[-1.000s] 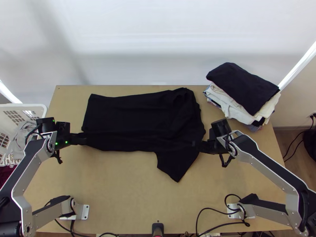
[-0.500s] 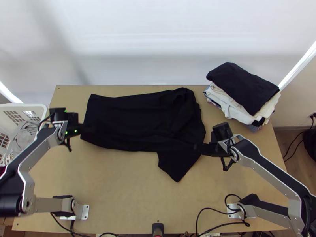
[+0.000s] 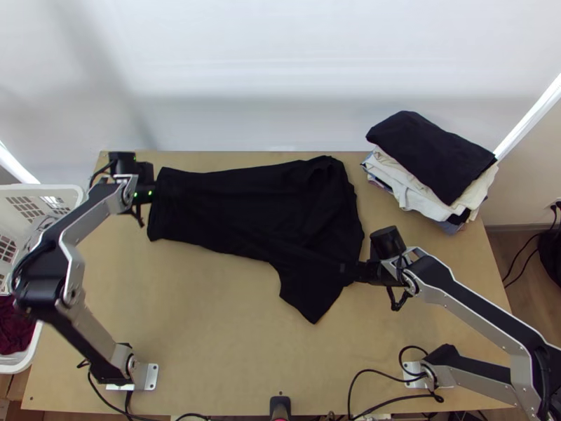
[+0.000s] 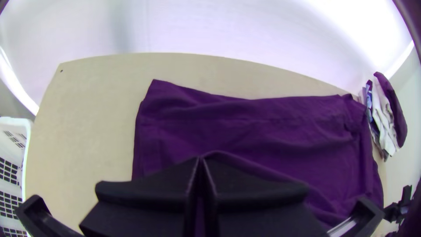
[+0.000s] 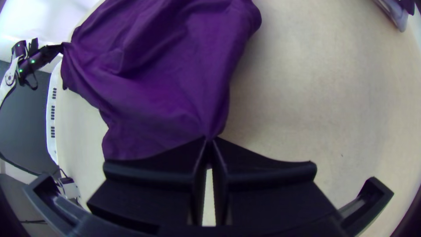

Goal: Fold the t-shirt

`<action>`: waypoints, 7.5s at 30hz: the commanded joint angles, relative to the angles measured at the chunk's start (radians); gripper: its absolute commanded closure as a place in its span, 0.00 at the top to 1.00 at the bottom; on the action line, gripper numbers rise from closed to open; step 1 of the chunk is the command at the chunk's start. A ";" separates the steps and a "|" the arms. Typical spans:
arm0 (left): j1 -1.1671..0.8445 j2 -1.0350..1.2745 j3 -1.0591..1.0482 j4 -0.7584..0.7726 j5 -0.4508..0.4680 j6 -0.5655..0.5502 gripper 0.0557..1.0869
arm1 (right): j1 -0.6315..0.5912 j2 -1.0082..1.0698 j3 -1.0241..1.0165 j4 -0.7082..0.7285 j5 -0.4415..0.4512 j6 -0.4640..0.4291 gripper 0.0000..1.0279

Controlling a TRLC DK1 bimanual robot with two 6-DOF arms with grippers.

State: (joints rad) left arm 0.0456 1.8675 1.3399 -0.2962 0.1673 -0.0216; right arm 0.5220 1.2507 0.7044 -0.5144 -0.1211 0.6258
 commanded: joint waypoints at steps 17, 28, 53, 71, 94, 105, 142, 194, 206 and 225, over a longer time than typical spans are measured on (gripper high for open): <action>0.111 -0.057 0.062 -0.213 0.012 0.008 0.95 | 0.016 0.000 -0.069 0.022 0.014 0.045 0.03; 0.238 -0.074 -0.054 -0.368 0.331 0.138 0.72 | 0.016 0.013 -0.069 0.025 0.014 0.046 0.03; 0.249 -0.050 -0.119 -0.333 0.368 0.183 0.31 | 0.018 0.036 -0.051 0.025 0.018 0.045 0.03; 0.217 -0.027 -0.146 -0.288 0.356 0.180 0.30 | 0.015 0.038 -0.052 0.025 0.020 0.040 0.03; 0.226 -0.446 0.047 -0.264 0.081 -0.153 0.04 | -0.082 -0.080 0.070 0.040 0.058 0.000 0.03; 0.180 -0.604 0.220 -0.302 -0.083 -0.215 0.04 | -0.220 -0.045 0.432 0.183 0.087 -0.205 0.03; -0.024 -0.952 0.478 -0.067 -0.342 -0.244 0.04 | -0.232 -0.353 1.006 0.155 0.107 -0.311 0.03; 0.023 -0.682 -0.492 -0.027 -0.063 -0.405 0.04 | -0.278 -0.010 0.207 0.251 -0.106 -0.074 0.03; 0.129 -0.286 -0.179 -0.092 -0.026 -0.408 0.04 | -0.293 0.365 0.509 0.215 -0.106 -0.087 0.03; 0.169 0.150 0.344 -0.302 -0.026 -0.451 0.04 | -0.287 0.877 1.121 0.014 -0.054 -0.101 0.03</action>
State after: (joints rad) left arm 0.2012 1.9625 1.6138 -0.5705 0.1421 -0.4389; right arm 0.2337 2.0785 1.7386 -0.4782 -0.1917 0.5377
